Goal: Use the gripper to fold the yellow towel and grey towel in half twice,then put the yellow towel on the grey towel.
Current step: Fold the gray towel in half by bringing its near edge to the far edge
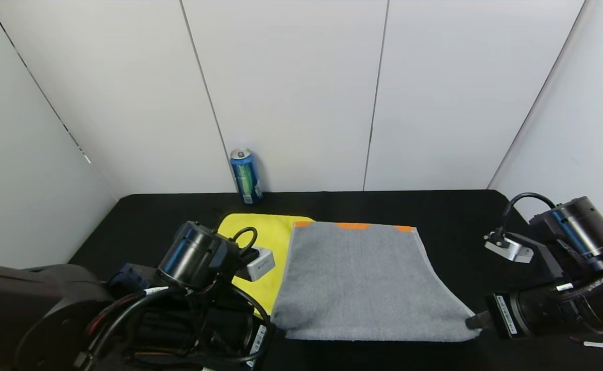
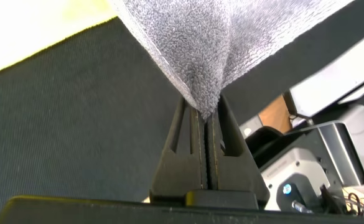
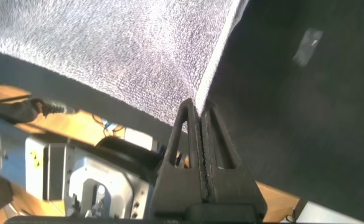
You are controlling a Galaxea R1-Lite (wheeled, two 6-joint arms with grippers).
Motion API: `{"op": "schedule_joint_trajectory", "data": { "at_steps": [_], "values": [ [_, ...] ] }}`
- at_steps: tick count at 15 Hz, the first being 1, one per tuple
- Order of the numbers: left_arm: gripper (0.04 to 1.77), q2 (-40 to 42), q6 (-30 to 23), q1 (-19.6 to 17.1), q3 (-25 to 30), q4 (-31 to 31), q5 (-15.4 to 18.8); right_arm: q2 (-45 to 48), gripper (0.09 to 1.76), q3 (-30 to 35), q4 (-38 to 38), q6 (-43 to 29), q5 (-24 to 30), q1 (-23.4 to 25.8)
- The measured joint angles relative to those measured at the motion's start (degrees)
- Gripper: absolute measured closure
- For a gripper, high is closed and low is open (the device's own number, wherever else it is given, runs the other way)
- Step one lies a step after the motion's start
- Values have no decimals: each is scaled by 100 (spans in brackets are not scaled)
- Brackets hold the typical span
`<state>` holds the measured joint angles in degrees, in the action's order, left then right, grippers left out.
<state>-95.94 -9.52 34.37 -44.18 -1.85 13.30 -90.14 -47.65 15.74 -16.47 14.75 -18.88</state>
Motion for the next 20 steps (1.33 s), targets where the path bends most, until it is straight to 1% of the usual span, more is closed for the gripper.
{"op": "schedule_joint_trajectory", "data": {
  "at_steps": [3,6,8,10,14,16,20],
  "values": [
    [169,495,-2,138,226,11,-48,452,174,282,0,-176,0,-195],
    [169,945,-13,304,336,296,-171,968,174,438,121,-345,7,-317],
    [169,1157,-51,375,372,373,-206,1263,174,435,341,-356,9,-385],
    [169,1257,-51,383,391,373,-235,1393,174,364,352,-358,9,-410],
    [169,1303,-41,378,378,360,-550,1340,174,251,304,-356,11,-416],
    [169,1204,-22,352,315,324,-622,1200,174,162,293,-350,11,-377],
    [169,768,20,251,-96,319,-703,802,174,-17,271,-321,-2,-200]
  ]
}}
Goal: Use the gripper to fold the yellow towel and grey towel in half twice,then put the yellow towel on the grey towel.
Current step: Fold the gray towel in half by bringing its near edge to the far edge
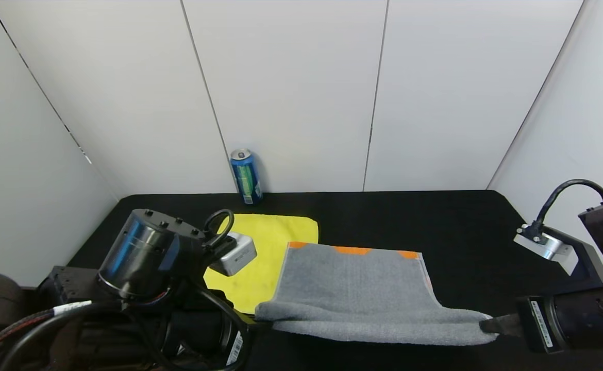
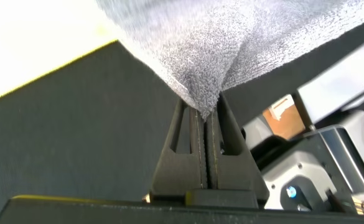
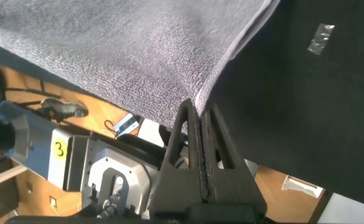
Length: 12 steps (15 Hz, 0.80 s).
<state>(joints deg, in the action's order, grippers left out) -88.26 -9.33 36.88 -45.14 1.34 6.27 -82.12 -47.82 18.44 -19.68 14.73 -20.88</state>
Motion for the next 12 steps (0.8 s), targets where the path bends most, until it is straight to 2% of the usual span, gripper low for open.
{"op": "schedule_joint_trajectory", "data": {
  "at_steps": [3,7,12],
  "values": [
    [169,-418,38,-116,-358,-11,13,-357,174,-243,-5,105,22,215],
    [169,-1023,227,-375,-866,-17,66,-906,174,-689,11,310,333,518],
    [169,-1762,378,-689,-1521,-26,87,-1668,174,-1246,13,670,379,708]
  ]
}}
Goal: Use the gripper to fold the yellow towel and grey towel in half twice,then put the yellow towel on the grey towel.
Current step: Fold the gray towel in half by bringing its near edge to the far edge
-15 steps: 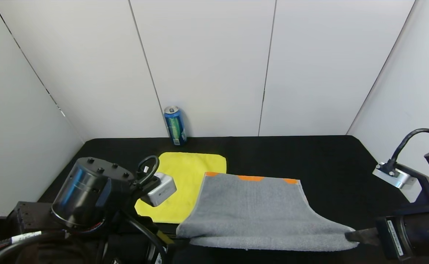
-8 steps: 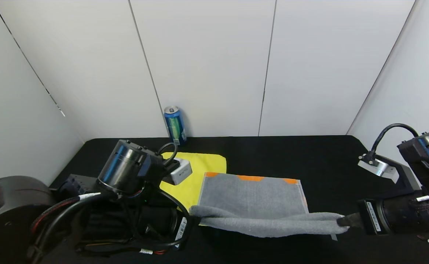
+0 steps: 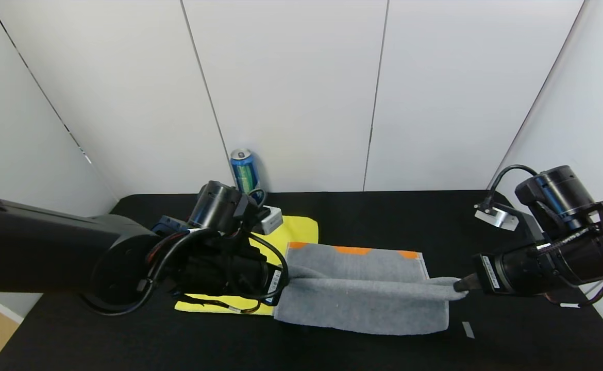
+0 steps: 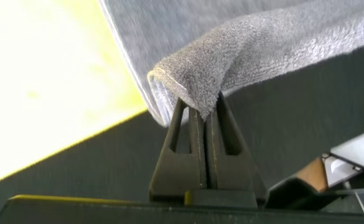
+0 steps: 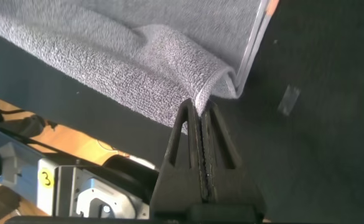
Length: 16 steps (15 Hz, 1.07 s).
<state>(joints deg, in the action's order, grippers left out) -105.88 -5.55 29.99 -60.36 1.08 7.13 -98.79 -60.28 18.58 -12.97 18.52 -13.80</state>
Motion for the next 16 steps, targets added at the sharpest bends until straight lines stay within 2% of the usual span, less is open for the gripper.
{"op": "schedule_joint_trajectory", "data": {
  "at_steps": [3,7,16],
  "values": [
    [169,-402,27,-89,-332,2,-7,-424,174,-272,-2,82,1,99],
    [169,-831,438,-238,-697,52,-24,-945,174,-647,-6,217,85,272],
    [169,-1570,460,-325,-1541,105,-38,-1653,174,-1317,0,227,190,399]
  ]
}}
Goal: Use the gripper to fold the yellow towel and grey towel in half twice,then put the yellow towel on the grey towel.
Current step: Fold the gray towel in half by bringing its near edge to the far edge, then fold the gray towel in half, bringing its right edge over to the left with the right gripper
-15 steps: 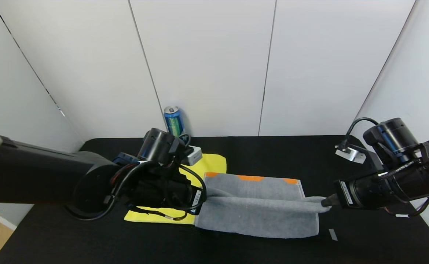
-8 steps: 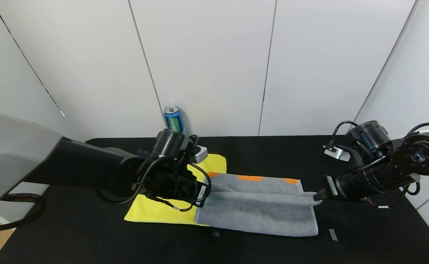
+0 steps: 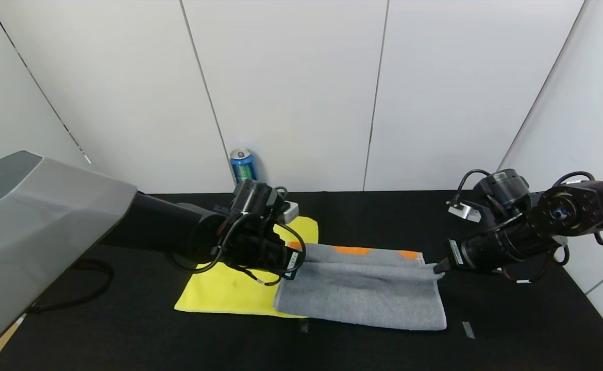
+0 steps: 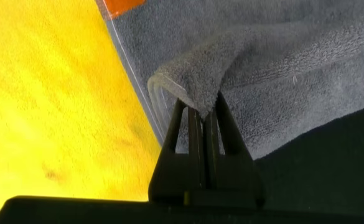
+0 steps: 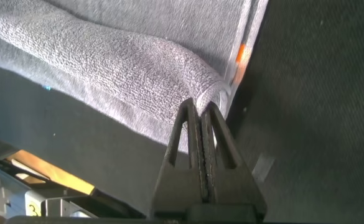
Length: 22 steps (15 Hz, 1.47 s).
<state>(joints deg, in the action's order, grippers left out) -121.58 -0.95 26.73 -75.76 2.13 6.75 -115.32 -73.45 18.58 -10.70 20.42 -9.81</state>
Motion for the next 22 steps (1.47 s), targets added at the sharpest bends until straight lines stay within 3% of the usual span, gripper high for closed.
{"op": "schedule_joint_trajectory", "data": {
  "at_steps": [2,3,6,9,14,16,22],
  "values": [
    [169,-94,2,-17,-133,0,0,-110,174,-105,-2,0,-1,11],
    [169,-149,11,-24,-218,-2,0,-152,153,-146,-9,1,0,23],
    [124,-235,190,-72,-308,-6,5,-254,109,-276,-13,9,5,37],
    [88,-290,135,-99,-417,-22,-22,-323,79,-389,-29,15,-9,43],
    [81,-295,133,-119,-435,-26,-29,-330,74,-393,-40,15,-23,45],
    [42,-185,119,-246,-458,-20,-33,-179,40,-271,-321,9,-37,105],
    [25,-39,111,-306,-411,-2,-35,-138,26,-150,-319,6,-41,94]
  ]
}}
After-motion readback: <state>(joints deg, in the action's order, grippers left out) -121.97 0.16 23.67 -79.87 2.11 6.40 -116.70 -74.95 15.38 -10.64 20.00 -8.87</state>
